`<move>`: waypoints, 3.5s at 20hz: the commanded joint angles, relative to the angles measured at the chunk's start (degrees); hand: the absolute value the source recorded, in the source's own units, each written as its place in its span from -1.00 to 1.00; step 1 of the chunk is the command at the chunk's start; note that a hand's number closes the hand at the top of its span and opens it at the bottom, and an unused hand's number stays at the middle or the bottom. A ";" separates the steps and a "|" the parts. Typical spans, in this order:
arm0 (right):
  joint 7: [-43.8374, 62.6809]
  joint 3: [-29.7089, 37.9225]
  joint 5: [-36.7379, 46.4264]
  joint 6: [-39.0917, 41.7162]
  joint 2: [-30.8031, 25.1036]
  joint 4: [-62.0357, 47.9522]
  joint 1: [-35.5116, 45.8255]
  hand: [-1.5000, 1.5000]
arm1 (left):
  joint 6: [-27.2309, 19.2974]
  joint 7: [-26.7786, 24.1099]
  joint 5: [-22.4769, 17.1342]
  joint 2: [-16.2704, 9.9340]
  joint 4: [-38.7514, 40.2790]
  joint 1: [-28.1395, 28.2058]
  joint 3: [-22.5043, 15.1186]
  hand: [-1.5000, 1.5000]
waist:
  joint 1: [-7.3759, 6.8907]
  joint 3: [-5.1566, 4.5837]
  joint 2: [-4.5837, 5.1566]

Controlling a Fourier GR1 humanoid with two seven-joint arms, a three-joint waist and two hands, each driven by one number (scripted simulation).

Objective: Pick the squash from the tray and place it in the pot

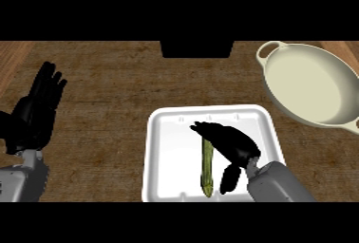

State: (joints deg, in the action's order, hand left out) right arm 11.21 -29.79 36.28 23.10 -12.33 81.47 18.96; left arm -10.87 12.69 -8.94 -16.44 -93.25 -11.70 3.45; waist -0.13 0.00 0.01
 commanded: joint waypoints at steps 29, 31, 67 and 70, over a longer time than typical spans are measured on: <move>-24.87 -3.95 18.87 -4.20 -3.54 1.21 -13.78 1.00 | 2.35 0.57 4.90 3.99 -1.91 1.49 2.60 0.00 | 1.28 -0.03 -0.54; -30.87 -7.07 20.16 -7.82 -9.73 5.14 -20.80 1.00 | 2.29 1.81 3.82 3.28 -0.62 0.49 4.22 0.00 | 2.54 -0.03 -0.75; -28.84 49.39 -35.21 -1.65 -26.86 5.85 -9.96 1.00 | 4.68 0.69 4.16 4.72 -2.18 1.47 3.48 0.00 | -0.60 0.03 0.12; -28.17 44.44 -28.57 -6.41 -24.23 -0.05 -1.49 1.00 | 2.69 1.56 6.03 5.34 1.67 -4.07 3.15 0.00 | -0.58 0.01 0.19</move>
State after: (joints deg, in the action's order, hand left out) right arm -15.92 17.24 3.79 18.62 -37.70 89.91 9.83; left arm -7.73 13.87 -3.39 -10.93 -93.21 -13.16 6.08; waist -0.56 0.01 0.14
